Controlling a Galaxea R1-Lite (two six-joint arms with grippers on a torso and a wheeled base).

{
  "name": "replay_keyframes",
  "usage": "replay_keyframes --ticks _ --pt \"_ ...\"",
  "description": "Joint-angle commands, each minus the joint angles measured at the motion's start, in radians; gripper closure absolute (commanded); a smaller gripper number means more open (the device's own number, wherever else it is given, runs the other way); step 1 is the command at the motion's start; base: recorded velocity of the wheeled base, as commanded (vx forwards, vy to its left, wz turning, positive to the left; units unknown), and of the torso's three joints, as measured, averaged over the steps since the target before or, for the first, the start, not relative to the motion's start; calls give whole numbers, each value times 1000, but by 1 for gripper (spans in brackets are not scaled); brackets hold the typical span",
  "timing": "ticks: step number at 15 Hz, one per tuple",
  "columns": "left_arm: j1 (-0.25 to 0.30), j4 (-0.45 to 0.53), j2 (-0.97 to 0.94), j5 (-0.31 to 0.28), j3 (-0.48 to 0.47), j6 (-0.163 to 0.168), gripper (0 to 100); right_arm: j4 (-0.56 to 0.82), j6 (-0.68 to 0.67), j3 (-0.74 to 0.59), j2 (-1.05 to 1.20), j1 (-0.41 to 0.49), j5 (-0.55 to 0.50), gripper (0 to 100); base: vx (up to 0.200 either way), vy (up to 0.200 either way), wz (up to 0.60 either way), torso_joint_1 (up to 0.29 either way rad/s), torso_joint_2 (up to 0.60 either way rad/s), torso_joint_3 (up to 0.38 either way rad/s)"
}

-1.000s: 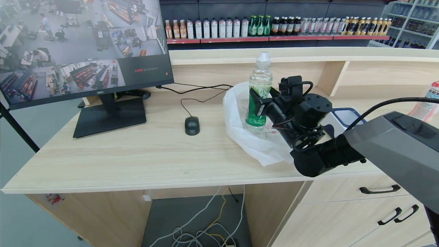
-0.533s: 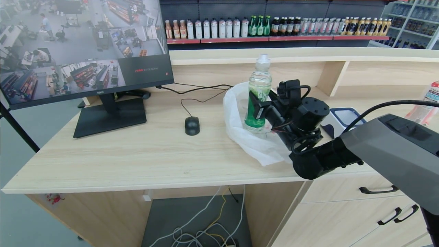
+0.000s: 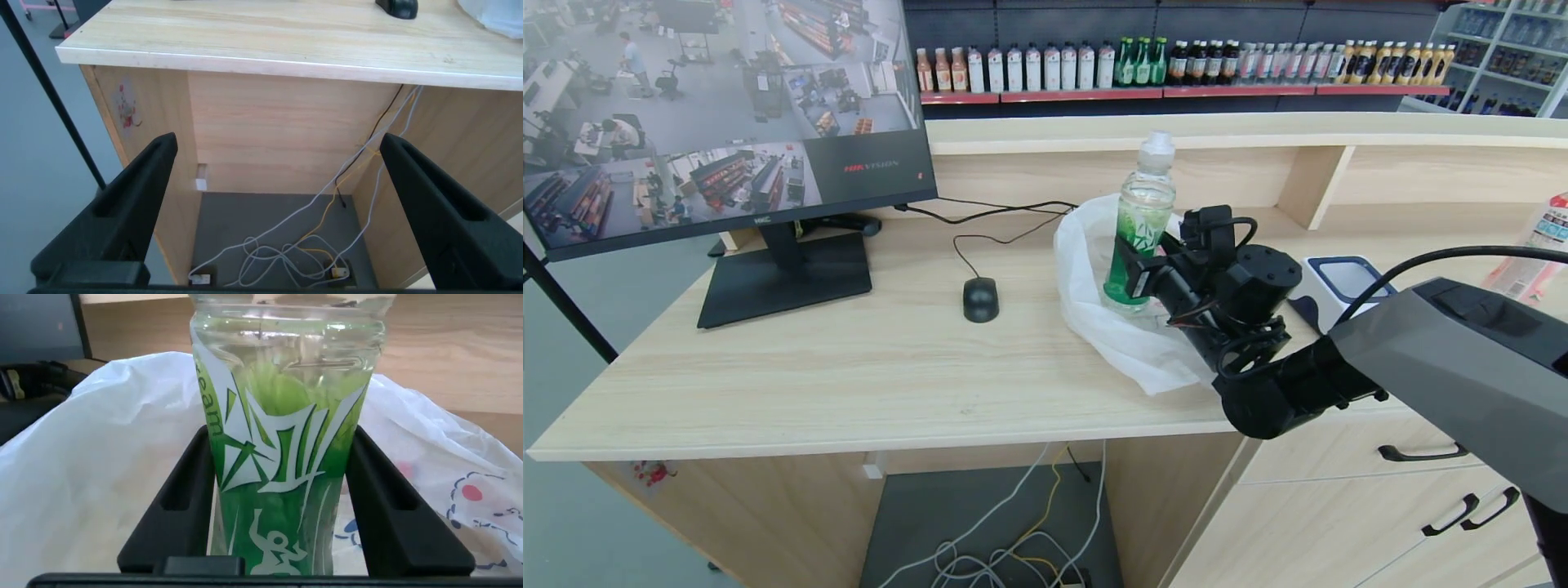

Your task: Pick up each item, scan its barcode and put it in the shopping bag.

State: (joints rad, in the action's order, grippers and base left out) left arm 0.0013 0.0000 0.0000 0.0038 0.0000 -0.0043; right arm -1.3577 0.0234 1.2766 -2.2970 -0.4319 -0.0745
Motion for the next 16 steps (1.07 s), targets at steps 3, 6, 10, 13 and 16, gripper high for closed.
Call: replay_keyframes --ticks 3,6,10,13,16 --pt "0 0 0 1 0 0 0 -17 -2 -26 2 -1 -1 100 0 0 0 0 0 0" --pt "0 0 0 1 0 0 0 -20 -5 -37 4 -1 -1 100 0 0 0 0 0 0" --pt "0 0 0 1 0 0 0 -20 -5 -39 4 -1 -1 100 0 0 0 0 0 0" --pt "0 0 0 1 0 0 0 -23 -3 -42 5 -1 -1 100 0 0 0 0 0 0" --pt "0 0 0 1 0 0 0 -29 -5 -48 16 -1 -1 0 0 0 0 0 0 0"
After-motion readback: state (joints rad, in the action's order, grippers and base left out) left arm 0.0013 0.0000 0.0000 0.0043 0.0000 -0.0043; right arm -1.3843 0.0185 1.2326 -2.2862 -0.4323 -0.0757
